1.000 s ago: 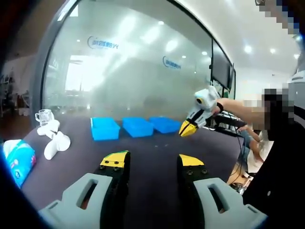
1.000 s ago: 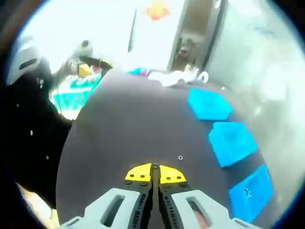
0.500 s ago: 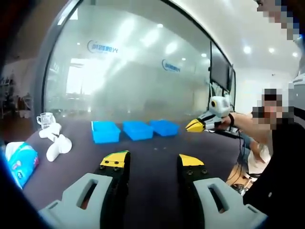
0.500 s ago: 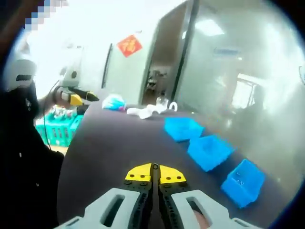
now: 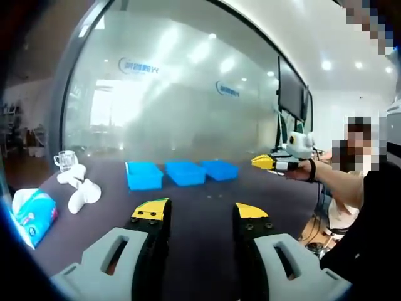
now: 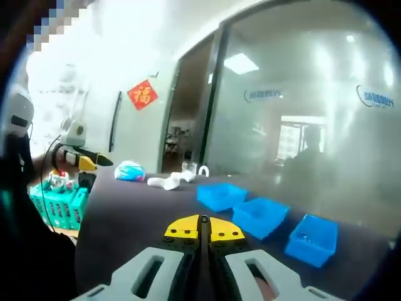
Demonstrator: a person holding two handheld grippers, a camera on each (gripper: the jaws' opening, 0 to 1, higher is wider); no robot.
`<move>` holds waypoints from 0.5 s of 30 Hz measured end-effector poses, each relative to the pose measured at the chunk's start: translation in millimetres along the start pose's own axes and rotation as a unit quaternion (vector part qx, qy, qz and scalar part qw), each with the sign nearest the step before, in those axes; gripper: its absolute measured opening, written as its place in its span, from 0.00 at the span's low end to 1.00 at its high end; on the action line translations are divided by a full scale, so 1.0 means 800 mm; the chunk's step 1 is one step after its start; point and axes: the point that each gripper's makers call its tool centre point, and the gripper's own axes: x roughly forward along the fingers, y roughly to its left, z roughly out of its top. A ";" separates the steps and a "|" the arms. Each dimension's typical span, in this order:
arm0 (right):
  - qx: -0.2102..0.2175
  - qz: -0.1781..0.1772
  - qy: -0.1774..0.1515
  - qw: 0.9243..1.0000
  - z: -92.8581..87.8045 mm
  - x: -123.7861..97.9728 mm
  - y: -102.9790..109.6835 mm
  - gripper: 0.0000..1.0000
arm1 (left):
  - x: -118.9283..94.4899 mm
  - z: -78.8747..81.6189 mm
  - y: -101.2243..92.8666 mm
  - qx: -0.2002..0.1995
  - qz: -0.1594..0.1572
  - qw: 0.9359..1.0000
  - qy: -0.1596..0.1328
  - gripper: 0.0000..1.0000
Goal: Sort the screws, nuts, and washers into the corresponding bins
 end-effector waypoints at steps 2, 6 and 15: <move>-0.001 -0.006 -0.005 1.000 0.003 0.000 0.000 0.00 | 0.000 0.001 0.000 0.000 0.000 1.000 -0.001 0.39; -0.003 -0.020 -0.011 1.000 0.008 0.000 -0.003 0.00 | 0.001 0.002 -0.001 0.002 -0.001 1.000 -0.001 0.39; 0.002 -0.032 -0.018 0.999 0.013 0.006 -0.005 0.00 | 0.003 0.002 0.000 0.000 0.000 1.000 -0.001 0.39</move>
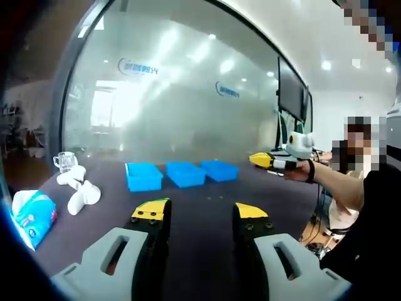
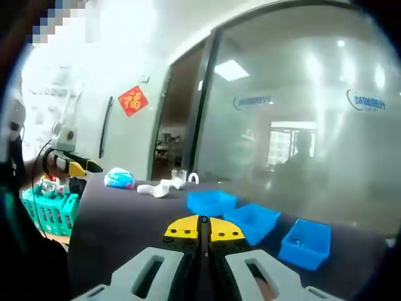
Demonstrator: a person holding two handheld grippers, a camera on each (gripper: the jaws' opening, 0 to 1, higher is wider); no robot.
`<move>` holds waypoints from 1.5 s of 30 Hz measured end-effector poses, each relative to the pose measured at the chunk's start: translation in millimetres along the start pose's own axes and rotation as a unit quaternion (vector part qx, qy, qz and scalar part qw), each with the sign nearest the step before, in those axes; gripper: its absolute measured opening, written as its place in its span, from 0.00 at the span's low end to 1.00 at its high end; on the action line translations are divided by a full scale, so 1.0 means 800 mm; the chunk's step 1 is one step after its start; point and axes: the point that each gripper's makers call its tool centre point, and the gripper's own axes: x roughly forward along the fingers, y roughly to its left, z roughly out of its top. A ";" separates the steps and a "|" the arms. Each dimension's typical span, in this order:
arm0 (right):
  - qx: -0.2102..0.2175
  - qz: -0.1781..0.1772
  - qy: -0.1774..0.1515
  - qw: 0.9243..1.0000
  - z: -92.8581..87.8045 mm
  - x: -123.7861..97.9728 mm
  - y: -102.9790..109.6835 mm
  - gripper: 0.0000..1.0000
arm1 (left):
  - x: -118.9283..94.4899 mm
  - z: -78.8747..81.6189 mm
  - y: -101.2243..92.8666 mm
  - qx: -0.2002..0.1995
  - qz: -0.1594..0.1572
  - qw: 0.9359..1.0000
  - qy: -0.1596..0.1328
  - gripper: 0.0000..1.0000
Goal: Sort the screws, nuts, and washers into the corresponding bins
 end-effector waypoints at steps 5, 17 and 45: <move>0.005 -0.014 -0.006 1.000 0.004 0.007 -0.007 0.00 | 0.000 -0.001 0.003 -0.001 0.002 1.000 0.001 0.39; 0.020 -0.060 -0.022 0.998 0.014 0.033 -0.050 0.00 | -0.002 0.000 0.012 -0.004 0.012 1.000 -0.002 0.39; 0.041 -0.129 0.026 0.990 -0.003 0.163 -0.139 0.00 | -0.019 0.012 0.024 -0.001 0.038 0.999 -0.015 0.39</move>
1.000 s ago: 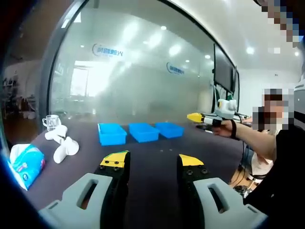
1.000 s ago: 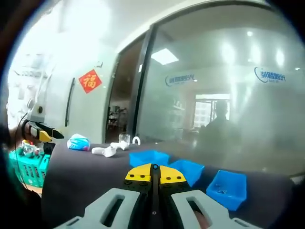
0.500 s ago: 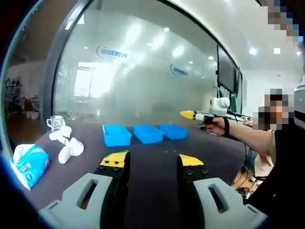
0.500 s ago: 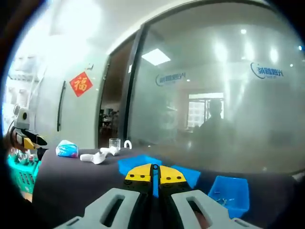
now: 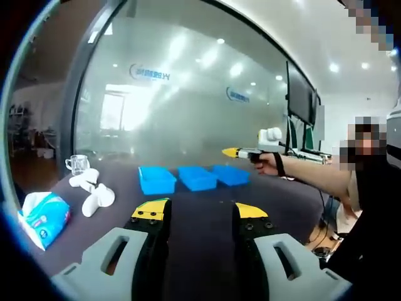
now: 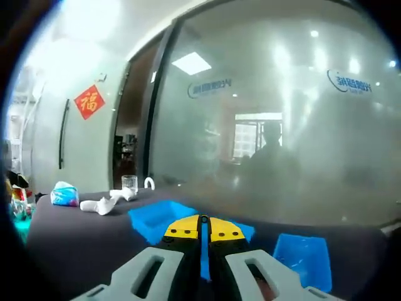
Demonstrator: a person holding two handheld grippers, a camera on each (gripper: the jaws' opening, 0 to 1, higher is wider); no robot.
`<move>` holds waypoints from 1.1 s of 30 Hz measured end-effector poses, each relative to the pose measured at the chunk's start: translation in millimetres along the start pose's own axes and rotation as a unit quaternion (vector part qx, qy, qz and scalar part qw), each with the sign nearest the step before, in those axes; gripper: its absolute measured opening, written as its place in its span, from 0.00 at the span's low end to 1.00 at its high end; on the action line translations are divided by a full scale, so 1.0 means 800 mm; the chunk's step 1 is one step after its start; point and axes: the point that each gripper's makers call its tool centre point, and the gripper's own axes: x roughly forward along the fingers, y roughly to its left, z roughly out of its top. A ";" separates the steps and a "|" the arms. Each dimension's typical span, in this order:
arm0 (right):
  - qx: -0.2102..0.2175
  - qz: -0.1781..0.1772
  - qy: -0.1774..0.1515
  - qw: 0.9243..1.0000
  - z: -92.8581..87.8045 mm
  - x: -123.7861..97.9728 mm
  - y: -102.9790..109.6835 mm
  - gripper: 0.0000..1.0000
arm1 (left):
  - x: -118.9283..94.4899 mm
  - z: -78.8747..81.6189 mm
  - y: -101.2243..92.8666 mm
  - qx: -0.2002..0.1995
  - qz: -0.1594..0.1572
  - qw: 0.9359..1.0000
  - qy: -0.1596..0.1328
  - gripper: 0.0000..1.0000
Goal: Sort the screws, nuts, and washers into the corresponding bins
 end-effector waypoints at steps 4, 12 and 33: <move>0.006 -0.006 0.003 1.000 0.000 0.022 -0.004 0.00 | -0.004 0.001 0.003 0.000 0.003 1.000 -0.002 0.39; 0.006 -0.031 0.014 0.999 0.004 0.062 -0.007 0.01 | -0.009 0.005 0.007 0.001 0.009 1.000 -0.004 0.39; 0.010 -0.054 0.031 0.998 -0.006 0.076 0.006 0.01 | -0.016 0.006 0.012 0.000 0.014 1.000 -0.007 0.39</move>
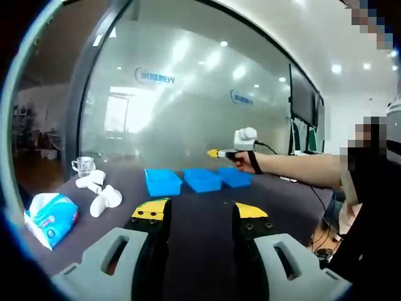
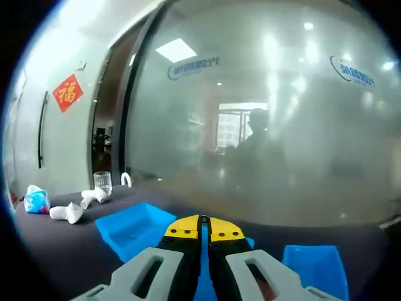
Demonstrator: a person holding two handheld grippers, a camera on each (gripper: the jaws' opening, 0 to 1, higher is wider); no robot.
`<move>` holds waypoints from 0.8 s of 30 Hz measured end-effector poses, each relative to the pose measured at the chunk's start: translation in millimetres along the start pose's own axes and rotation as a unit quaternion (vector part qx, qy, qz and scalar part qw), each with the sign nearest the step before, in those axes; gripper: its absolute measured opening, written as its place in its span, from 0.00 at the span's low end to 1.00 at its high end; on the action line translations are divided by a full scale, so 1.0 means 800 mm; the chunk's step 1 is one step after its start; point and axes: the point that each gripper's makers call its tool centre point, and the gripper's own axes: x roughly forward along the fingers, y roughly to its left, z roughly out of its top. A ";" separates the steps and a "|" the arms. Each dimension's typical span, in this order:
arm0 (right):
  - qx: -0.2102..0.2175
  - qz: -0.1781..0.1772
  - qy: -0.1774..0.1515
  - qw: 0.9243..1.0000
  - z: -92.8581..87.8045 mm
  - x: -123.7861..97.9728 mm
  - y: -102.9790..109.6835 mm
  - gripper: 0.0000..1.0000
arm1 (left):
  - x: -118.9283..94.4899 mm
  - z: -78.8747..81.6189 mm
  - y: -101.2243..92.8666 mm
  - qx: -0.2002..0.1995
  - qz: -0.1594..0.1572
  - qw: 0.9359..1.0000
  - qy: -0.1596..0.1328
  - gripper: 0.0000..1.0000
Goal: Sort the screws, nuts, and washers into the corresponding bins
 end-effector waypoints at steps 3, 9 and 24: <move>0.000 -0.001 0.001 1.000 -0.001 0.002 0.000 0.02 | -0.001 0.000 0.000 0.000 0.001 1.000 0.000 0.39; -0.002 -0.007 0.002 1.000 -0.004 0.002 -0.002 0.09 | -0.001 -0.002 0.000 -0.001 0.001 1.000 0.001 0.39; -0.009 0.009 -0.005 1.000 -0.009 -0.031 0.004 0.17 | -0.001 -0.001 -0.002 -0.001 -0.001 1.000 0.000 0.39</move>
